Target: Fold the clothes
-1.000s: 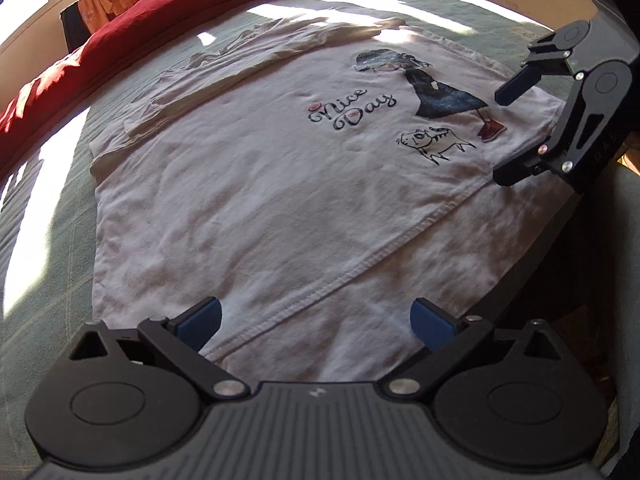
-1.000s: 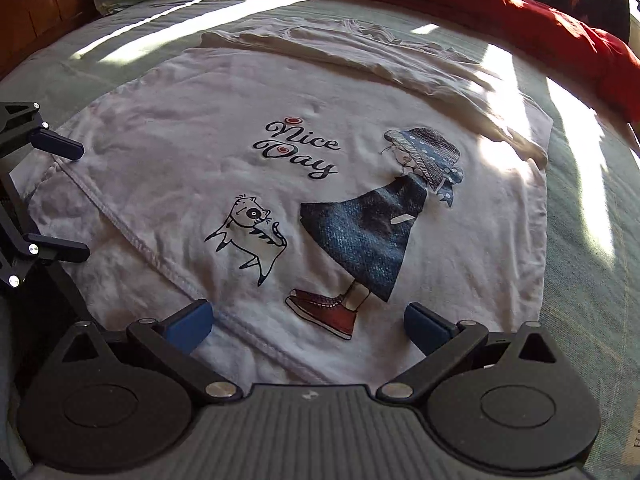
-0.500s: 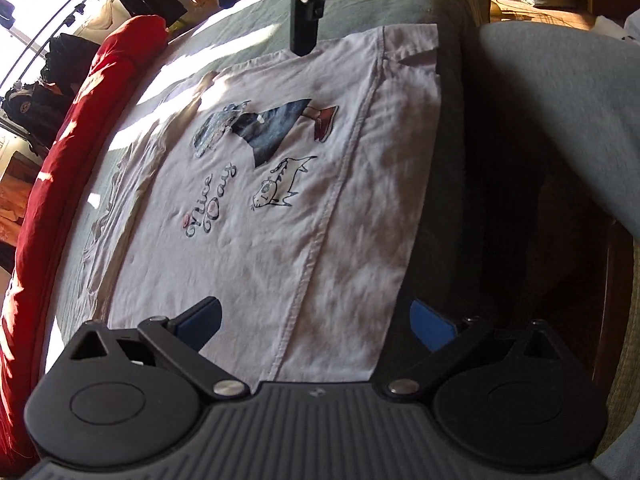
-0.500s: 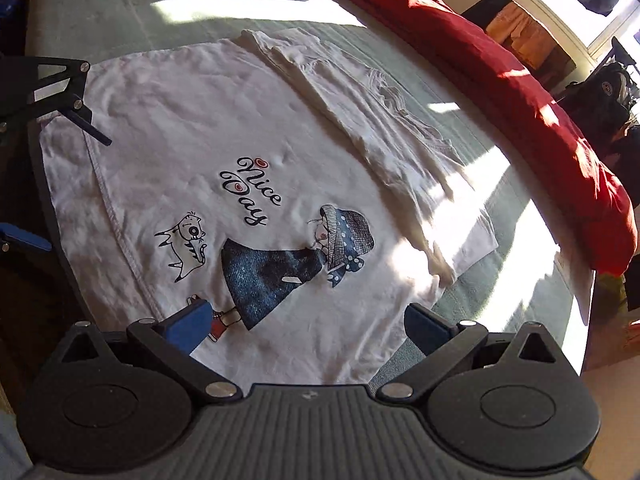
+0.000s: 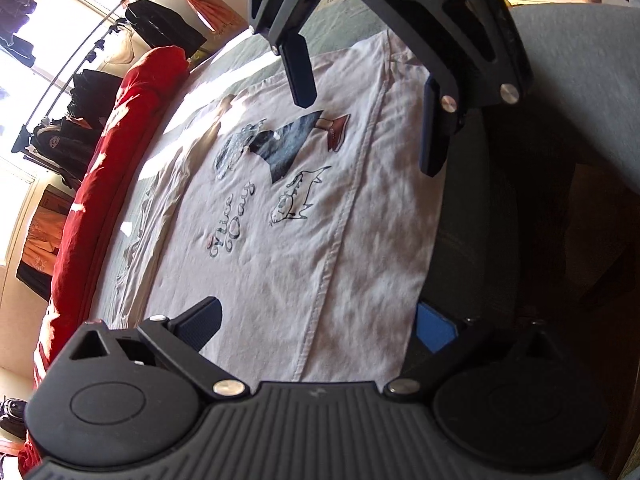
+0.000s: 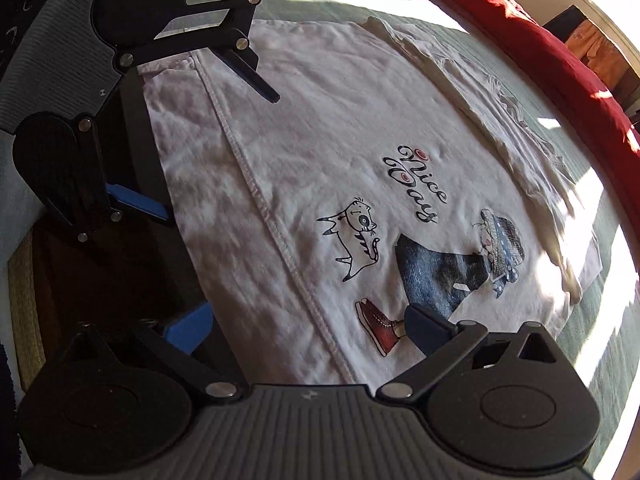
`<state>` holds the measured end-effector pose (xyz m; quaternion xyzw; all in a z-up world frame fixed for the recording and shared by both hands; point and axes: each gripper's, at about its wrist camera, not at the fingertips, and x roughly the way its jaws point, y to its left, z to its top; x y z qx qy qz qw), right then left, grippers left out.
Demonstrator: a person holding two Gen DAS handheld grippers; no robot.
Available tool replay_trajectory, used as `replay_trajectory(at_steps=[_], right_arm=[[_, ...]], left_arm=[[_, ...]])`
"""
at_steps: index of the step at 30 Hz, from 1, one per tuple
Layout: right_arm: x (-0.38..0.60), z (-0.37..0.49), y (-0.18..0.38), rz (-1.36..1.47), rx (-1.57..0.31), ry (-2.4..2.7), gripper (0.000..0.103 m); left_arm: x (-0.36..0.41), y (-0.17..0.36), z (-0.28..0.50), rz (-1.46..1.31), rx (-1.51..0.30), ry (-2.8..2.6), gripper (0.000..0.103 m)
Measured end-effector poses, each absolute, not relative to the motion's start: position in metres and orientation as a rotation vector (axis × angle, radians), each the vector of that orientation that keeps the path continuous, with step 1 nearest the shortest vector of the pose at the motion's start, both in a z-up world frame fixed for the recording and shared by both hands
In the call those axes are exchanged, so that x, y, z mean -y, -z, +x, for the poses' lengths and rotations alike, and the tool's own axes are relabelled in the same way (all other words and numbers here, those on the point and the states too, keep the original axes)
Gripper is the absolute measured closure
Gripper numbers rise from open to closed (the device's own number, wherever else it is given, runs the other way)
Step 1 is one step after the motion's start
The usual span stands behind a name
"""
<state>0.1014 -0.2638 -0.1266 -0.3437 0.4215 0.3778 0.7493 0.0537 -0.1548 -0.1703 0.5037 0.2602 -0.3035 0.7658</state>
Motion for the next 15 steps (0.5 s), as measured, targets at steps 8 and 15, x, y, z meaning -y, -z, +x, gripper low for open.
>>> replay_trajectory(at_steps=[8,15], right_arm=[[0.273,0.105,0.120,-0.700,-0.928,-0.799,0.000],[0.281,0.107,0.116,-0.677,-0.930,-0.779,0.000]], left_arm=[[0.150,0.177,0.044,1.234,-0.473,0.669,0.003],[0.127,0.185,0.033,1.357,-0.339,0.605,0.003]])
